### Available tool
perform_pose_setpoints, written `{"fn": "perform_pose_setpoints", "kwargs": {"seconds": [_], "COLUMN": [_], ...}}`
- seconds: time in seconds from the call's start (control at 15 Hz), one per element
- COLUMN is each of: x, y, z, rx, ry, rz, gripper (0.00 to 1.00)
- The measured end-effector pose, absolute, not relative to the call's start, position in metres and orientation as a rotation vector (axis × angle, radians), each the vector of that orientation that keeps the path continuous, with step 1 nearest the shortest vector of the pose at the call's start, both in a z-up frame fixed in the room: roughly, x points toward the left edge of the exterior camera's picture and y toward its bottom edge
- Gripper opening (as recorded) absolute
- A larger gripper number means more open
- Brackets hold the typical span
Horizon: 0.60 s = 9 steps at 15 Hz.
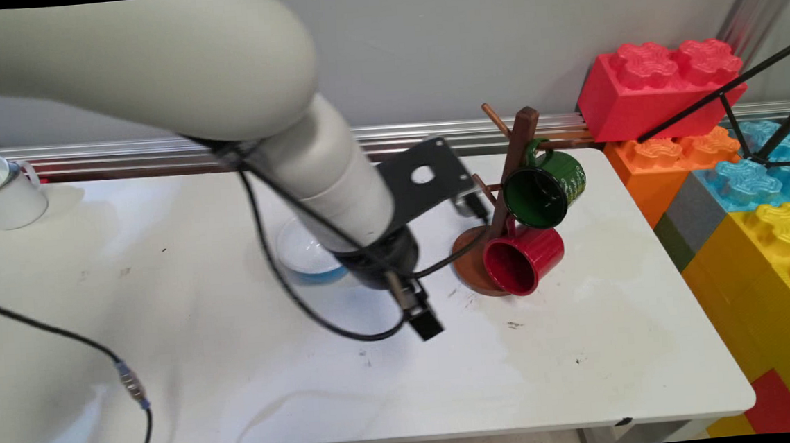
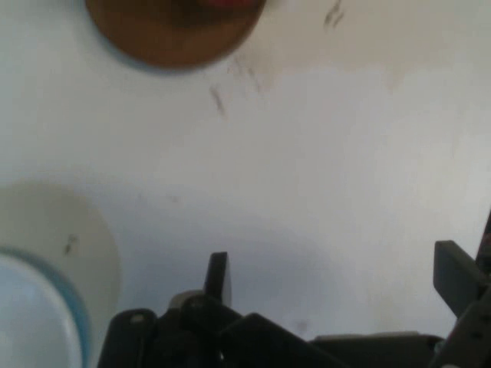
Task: Pick up the green mug from the rack
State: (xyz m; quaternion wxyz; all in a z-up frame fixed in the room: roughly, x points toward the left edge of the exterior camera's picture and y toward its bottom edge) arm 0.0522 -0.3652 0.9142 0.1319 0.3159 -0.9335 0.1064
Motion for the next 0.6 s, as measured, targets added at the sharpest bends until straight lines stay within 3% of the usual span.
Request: {"fn": "perform_pose_setpoints", "kwargs": {"seconds": [0.6], "x": [0.01], "y": [-0.402], "z": [0.914], "rx": [1.096], "ry": [-2.483], "rz": [0.267], "gripper": [1.0]}}
